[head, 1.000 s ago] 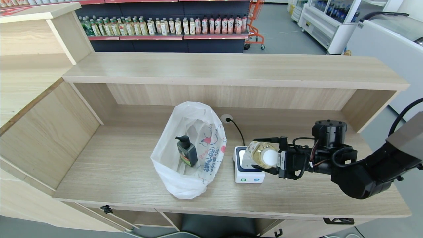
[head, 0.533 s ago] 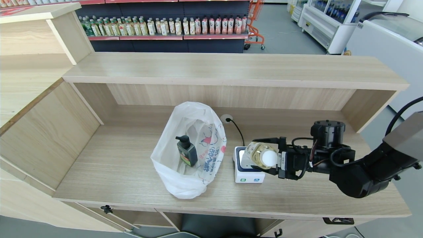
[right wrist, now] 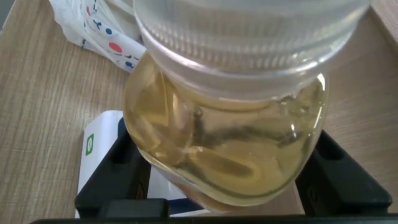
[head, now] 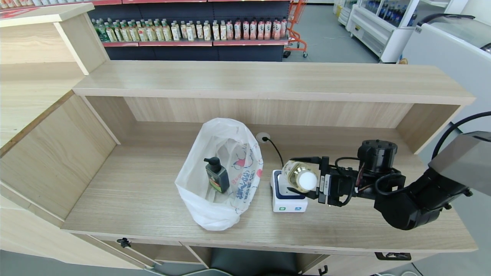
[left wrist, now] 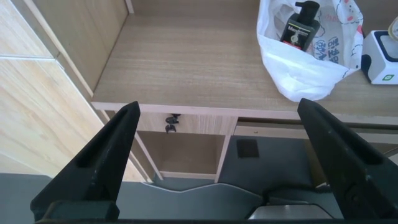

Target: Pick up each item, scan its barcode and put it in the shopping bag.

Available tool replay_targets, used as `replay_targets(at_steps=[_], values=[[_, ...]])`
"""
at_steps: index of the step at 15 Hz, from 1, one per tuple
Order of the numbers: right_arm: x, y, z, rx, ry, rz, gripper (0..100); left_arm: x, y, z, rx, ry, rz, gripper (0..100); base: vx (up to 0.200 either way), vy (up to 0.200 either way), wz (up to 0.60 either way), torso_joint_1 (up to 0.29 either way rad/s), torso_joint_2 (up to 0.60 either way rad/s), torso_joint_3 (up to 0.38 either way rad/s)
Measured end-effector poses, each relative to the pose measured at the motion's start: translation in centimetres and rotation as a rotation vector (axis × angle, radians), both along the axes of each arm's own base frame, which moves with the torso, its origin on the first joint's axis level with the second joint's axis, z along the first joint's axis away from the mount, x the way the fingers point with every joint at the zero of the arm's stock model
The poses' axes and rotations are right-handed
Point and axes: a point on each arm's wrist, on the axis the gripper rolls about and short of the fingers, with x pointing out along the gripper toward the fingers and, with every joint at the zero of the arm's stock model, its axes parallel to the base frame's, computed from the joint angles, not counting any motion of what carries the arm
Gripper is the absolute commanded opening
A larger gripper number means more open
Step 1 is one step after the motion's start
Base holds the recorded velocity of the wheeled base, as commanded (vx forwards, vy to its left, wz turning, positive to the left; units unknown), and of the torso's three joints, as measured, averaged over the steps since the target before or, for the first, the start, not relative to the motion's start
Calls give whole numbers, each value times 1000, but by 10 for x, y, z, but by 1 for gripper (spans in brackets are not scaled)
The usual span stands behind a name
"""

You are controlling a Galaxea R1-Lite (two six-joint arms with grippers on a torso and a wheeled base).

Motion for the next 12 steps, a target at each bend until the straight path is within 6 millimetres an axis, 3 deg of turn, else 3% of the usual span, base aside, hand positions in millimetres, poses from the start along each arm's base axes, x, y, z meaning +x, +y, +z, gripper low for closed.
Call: replay_targets(at_steps=[8, 10, 12], values=[[-5, 2, 2, 14, 46, -6, 0, 0, 0, 0, 0, 0, 0, 100, 0, 0, 0, 0, 0, 0], [-10, 4, 23, 75, 95, -51, 0, 0, 0, 0, 0, 0, 0, 100, 0, 0, 0, 0, 0, 0], [-20, 6, 56, 184, 150, -138, 0, 0, 0, 0, 0, 0, 0, 100, 0, 0, 0, 0, 0, 0]])
